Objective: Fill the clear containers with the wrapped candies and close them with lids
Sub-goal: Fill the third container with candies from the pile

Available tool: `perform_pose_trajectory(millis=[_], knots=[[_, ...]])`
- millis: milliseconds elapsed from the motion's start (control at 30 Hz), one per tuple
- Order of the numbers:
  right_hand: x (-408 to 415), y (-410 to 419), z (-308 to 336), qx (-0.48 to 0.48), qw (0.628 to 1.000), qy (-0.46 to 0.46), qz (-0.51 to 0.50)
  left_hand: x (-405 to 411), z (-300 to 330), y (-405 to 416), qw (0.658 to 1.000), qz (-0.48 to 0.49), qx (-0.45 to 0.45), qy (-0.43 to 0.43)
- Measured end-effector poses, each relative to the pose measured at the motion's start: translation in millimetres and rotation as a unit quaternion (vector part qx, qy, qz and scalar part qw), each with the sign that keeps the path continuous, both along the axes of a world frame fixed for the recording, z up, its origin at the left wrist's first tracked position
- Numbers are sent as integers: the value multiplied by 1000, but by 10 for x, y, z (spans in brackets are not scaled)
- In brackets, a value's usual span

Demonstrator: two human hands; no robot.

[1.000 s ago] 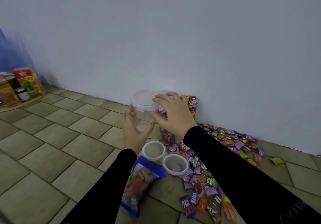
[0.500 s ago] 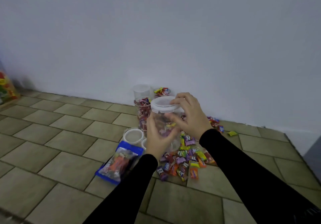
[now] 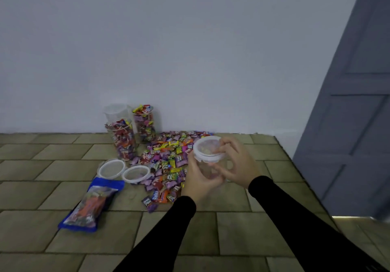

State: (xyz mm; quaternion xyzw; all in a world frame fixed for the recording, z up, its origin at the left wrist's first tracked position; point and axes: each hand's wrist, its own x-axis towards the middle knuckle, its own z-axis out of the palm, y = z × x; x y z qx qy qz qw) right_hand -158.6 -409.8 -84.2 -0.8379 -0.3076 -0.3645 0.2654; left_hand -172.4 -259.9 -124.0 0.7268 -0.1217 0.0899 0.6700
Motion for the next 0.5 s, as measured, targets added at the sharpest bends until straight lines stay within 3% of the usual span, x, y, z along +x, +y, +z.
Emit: perform_pose_trajectory(millis=[333, 433, 500], knots=[[-253, -191, -112, 11, 999, 22, 25, -69, -152, -87, 1000, -12, 22, -4], [-280, -121, 16, 105, 988, 100, 45, -12, -210, -57, 999, -26, 35, 23], [-202, -23, 123, 211, 966, 151, -25, 19, -232, -31, 997, -38, 51, 37]])
